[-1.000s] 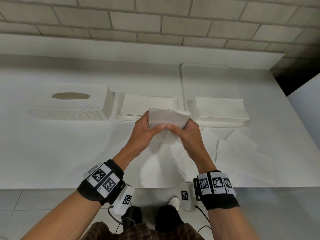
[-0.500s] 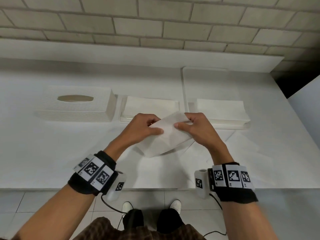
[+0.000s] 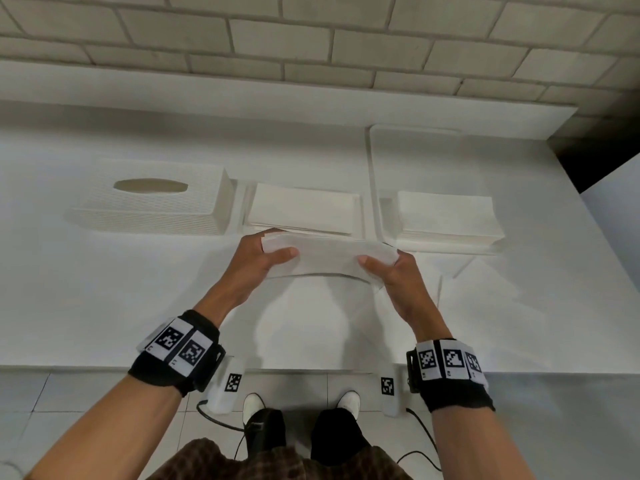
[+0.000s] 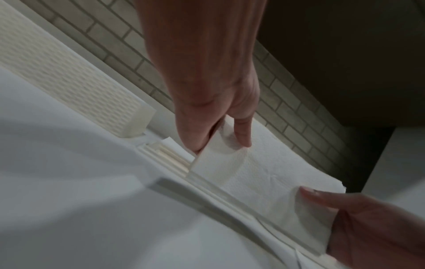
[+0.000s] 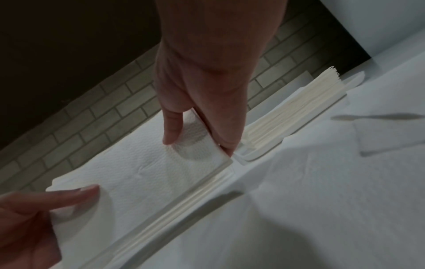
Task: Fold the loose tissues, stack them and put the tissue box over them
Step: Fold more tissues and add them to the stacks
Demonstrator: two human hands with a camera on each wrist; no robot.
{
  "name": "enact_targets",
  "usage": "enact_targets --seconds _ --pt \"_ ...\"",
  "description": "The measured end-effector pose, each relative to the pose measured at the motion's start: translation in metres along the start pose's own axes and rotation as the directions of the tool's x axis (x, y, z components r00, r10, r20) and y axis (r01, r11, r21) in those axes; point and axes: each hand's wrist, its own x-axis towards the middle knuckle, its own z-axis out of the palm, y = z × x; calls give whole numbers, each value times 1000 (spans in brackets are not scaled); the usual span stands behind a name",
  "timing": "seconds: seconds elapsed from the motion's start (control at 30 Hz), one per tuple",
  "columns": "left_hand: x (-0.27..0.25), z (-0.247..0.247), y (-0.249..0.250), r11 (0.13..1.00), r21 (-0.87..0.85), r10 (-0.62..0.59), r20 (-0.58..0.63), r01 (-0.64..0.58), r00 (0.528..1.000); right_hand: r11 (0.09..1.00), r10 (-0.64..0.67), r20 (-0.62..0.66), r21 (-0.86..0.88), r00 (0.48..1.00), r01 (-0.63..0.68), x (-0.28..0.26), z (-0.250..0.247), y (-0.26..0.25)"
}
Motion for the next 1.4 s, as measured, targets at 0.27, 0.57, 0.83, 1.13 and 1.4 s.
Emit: enact_targets --seconds 0.27,0.57,0.83,1.13,1.4 --pt "-6 -7 -24 998 67 -16 -44 19 999 994 -13 38 -112 999 17 0 6 25" --pt "-9 -9 -31 996 93 10 -37 -6 999 993 8 38 -119 999 -3 -3 6 33" --pt "-9 -7 -36 995 97 -18 -95 28 995 979 17 11 -204 1000 -14 0 4 35" --pt "61 -8 28 992 129 44 -350 1 936 990 -10 -212 -140 977 -21 61 22 -18" --pt "112 -11 42 946 306 55 -470 104 881 939 13 -282 -327 959 -109 121 42 -36"
